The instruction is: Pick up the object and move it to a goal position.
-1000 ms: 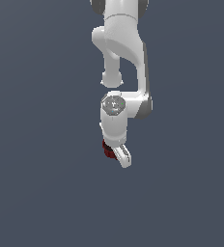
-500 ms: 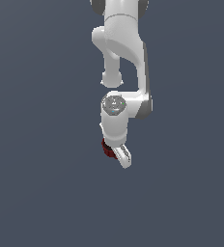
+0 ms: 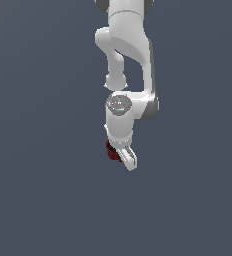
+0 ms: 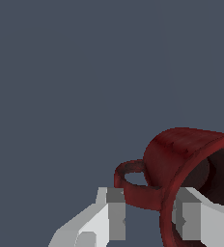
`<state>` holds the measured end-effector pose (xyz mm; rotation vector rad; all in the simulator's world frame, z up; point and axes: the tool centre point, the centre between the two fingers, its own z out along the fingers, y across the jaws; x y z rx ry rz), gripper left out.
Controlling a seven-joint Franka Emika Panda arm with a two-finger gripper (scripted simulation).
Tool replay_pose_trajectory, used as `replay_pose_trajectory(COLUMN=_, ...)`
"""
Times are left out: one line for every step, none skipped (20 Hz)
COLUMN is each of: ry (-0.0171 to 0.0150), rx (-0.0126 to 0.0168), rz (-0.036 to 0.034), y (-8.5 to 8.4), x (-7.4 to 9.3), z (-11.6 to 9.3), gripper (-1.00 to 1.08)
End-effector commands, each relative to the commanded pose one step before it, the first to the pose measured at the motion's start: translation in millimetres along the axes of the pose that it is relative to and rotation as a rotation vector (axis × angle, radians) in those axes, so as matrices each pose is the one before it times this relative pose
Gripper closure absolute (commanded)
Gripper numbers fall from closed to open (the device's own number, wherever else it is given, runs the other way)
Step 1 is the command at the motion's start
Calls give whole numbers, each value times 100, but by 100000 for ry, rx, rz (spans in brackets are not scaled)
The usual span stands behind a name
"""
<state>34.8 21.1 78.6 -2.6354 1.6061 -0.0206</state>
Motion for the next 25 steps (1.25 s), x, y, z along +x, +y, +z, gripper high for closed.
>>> replay_pose_trajectory(ry=85, rx=303, rz=-49, y=350, x=-542, z=-632, gripper=108)
replay_pose_trajectory(ry=0, rx=0, rz=0, y=239, x=-288, z=-244, gripper=108)
replay_pose_trajectory(ry=0, rx=0, rz=0, y=262, x=-318, z=-270, gripper=108)
replay_pose_trajectory(ry=0, rx=0, rz=0, y=287, x=-348, z=-296, gripper=108)
replay_pose_trajectory(ry=-41, rx=-27, rz=0, y=310, x=-377, z=-297, gripper=108)
replay_pose_trajectory(ry=0, rx=0, rz=0, y=337, x=-412, z=-352, gripper=108)
replay_pose_trajectory(ry=0, rx=0, rz=0, y=363, x=-445, z=-380, gripper=108)
replay_pose_trajectory(ry=0, rx=0, rz=0, y=372, x=-457, z=-392, gripper=108)
replay_pose_trajectory(ry=-36, rx=-33, rz=3, y=353, x=-434, z=-349, gripper=108)
replay_pose_trajectory(ry=0, rx=0, rz=0, y=337, x=-418, z=-361, gripper=108)
replay_pose_trajectory(ry=0, rx=0, rz=0, y=317, x=-397, z=-345, gripper=108)
replay_pose_trajectory(ry=0, rx=0, rz=0, y=297, x=-375, z=-328, gripper=108)
replay_pose_trajectory(ry=-16, rx=-45, rz=9, y=275, x=-345, z=-280, gripper=108)
replay_pose_trajectory(ry=0, rx=0, rz=0, y=256, x=-327, z=-288, gripper=108)
replay_pose_trajectory(ry=0, rx=0, rz=0, y=235, x=-300, z=-266, gripper=108)
replay_pose_trajectory(ry=0, rx=0, rz=0, y=212, x=-273, z=-243, gripper=108)
replay_pose_trajectory(ry=0, rx=0, rz=0, y=189, x=-245, z=-219, gripper=108)
replay_pose_trajectory(ry=0, rx=0, rz=0, y=165, x=-216, z=-196, gripper=108)
replay_pose_trajectory(ry=23, rx=-41, rz=14, y=139, x=-182, z=-155, gripper=108)
replay_pose_trajectory(ry=0, rx=0, rz=0, y=115, x=-158, z=-148, gripper=108)
replay_pose_trajectory(ry=0, rx=0, rz=0, y=89, x=-128, z=-124, gripper=108)
replay_pose_trajectory(ry=38, rx=-27, rz=14, y=65, x=-94, z=-92, gripper=108)
replay_pose_trajectory(ry=0, rx=0, rz=0, y=42, x=-68, z=-72, gripper=108)
replay_pose_trajectory(ry=0, rx=0, rz=0, y=22, x=-39, z=-43, gripper=108)
replay_pose_trajectory(ry=0, rx=0, rz=0, y=6, x=-12, z=-14, gripper=108)
